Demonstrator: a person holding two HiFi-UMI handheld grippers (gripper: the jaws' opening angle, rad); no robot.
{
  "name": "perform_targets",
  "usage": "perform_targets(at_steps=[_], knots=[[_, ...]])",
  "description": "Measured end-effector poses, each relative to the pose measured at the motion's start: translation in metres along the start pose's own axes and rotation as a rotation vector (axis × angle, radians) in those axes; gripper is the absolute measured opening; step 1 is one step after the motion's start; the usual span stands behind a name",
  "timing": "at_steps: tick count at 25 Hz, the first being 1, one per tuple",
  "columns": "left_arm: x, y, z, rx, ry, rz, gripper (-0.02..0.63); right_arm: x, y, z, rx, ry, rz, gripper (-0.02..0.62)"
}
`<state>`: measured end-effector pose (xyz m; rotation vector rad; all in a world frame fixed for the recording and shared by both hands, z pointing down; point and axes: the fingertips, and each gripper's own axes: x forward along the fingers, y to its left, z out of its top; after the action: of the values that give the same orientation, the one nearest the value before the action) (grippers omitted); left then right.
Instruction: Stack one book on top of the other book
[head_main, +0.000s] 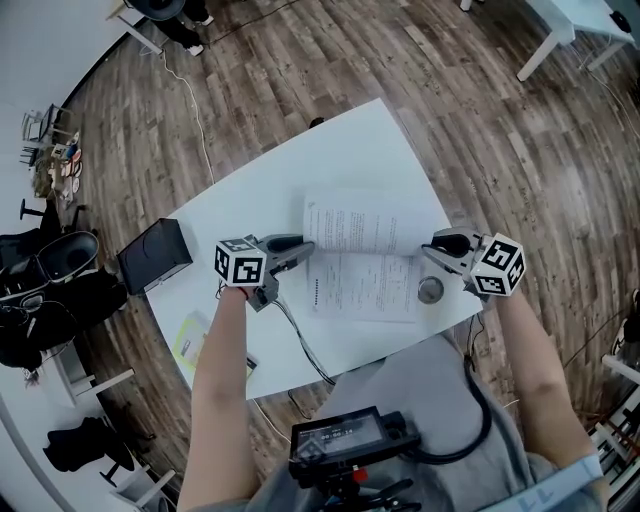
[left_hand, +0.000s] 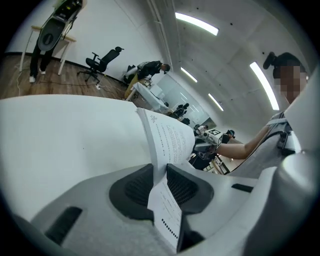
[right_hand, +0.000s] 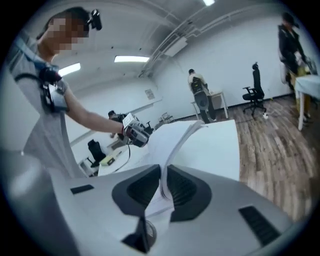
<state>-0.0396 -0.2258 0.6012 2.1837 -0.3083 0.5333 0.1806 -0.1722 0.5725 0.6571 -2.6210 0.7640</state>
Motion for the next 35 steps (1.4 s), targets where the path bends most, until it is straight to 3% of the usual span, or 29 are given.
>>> perform_targets(at_steps=[4, 15, 20, 31, 35], knots=[[-0.004, -0.006, -0.013, 0.141, 0.042, 0.049, 0.084, -0.001, 0.013, -0.009, -0.217, 0.101, -0.058, 0.063], [-0.01, -0.019, -0.043, 0.494, 0.221, 0.161, 0.083, -0.002, 0.04, -0.028, -0.517, 0.246, -0.14, 0.057], [-0.01, -0.023, -0.057, 0.611, 0.317, 0.197, 0.084, 0.0, 0.05, -0.041, -0.582, 0.306, -0.132, 0.054], [-0.009, -0.02, -0.076, 0.765, 0.478, 0.258, 0.083, 0.004, 0.058, -0.055, -0.698, 0.404, -0.119, 0.054], [-0.011, -0.016, -0.094, 0.885, 0.635, 0.273, 0.085, 0.006, 0.066, -0.077, -0.773, 0.514, -0.074, 0.061]])
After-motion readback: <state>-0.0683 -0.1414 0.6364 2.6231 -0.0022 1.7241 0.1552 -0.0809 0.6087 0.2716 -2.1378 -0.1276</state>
